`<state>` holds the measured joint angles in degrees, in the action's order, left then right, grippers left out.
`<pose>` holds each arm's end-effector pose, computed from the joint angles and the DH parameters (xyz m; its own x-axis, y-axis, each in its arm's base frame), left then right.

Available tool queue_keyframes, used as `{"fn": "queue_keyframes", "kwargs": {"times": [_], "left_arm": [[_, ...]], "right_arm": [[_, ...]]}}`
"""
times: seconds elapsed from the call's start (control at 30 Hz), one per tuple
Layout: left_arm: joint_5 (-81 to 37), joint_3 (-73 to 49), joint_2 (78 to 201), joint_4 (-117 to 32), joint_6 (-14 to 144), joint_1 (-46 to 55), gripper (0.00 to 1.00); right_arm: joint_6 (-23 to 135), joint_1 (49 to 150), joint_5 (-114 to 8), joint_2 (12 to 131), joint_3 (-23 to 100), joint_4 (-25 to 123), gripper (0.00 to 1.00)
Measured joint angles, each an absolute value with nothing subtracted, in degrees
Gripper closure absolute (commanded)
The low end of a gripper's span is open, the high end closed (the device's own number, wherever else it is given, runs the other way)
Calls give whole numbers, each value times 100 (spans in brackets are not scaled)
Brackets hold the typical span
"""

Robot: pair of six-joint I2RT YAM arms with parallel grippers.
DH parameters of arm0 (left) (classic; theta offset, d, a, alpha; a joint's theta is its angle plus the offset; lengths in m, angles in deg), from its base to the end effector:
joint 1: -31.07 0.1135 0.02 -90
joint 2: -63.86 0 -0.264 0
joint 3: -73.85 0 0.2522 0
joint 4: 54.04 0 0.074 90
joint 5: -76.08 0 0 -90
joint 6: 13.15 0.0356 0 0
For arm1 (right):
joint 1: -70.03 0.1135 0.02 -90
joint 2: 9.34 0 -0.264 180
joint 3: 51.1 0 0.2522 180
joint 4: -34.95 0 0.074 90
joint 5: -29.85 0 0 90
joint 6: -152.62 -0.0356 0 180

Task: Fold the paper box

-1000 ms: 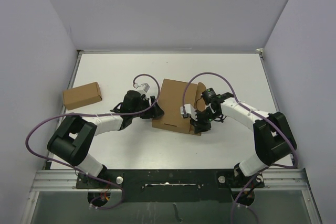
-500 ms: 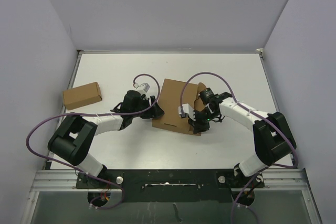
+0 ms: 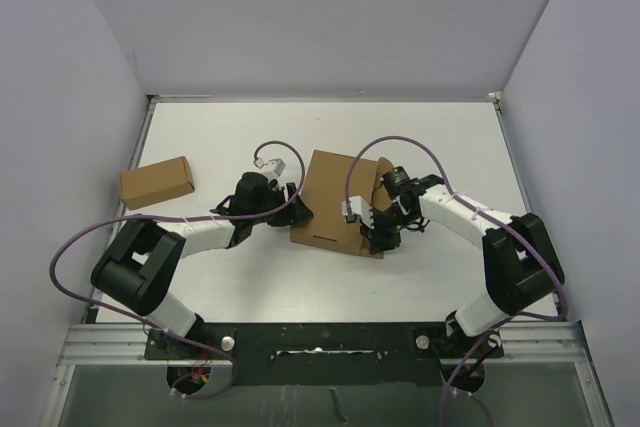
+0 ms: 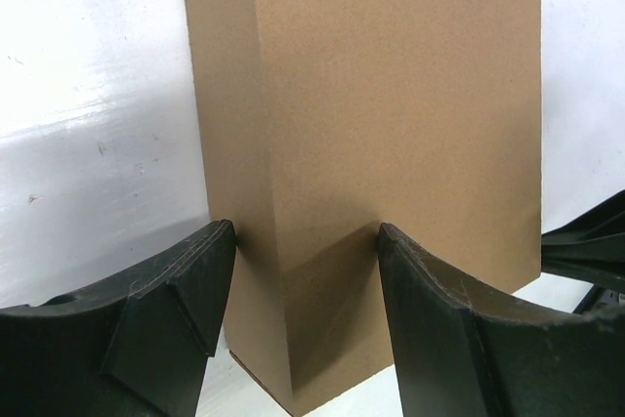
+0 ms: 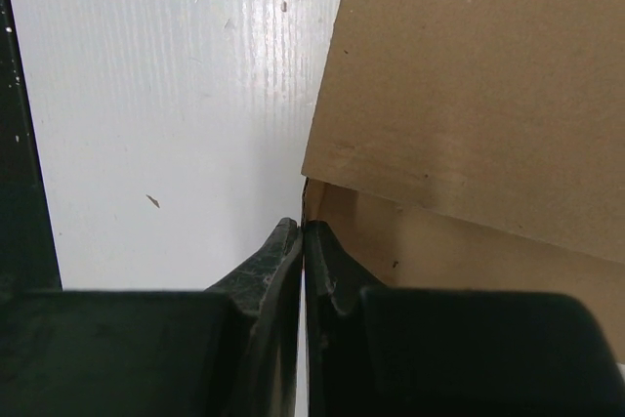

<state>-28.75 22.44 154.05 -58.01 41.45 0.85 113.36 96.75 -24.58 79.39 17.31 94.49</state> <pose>0.2603 -0.1621 0.1576 -0.7891 -0.1884 -0.5846 0.2589 0.7611 -0.5947 0.2308 0.1393 0.1885 -0.2024 -0.8070 -0.5548 -0.9701 0.0879 0.2261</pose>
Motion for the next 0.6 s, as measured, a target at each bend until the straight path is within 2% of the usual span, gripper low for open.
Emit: {"fn": "queue_keyframes", "kwargs": {"times": [0.6], "left_arm": [[-2897, 2244, 15405, -5801, 4130, 78, 43]], "right_arm": [[11334, 9623, -2345, 8033, 1786, 9514, 99]]}}
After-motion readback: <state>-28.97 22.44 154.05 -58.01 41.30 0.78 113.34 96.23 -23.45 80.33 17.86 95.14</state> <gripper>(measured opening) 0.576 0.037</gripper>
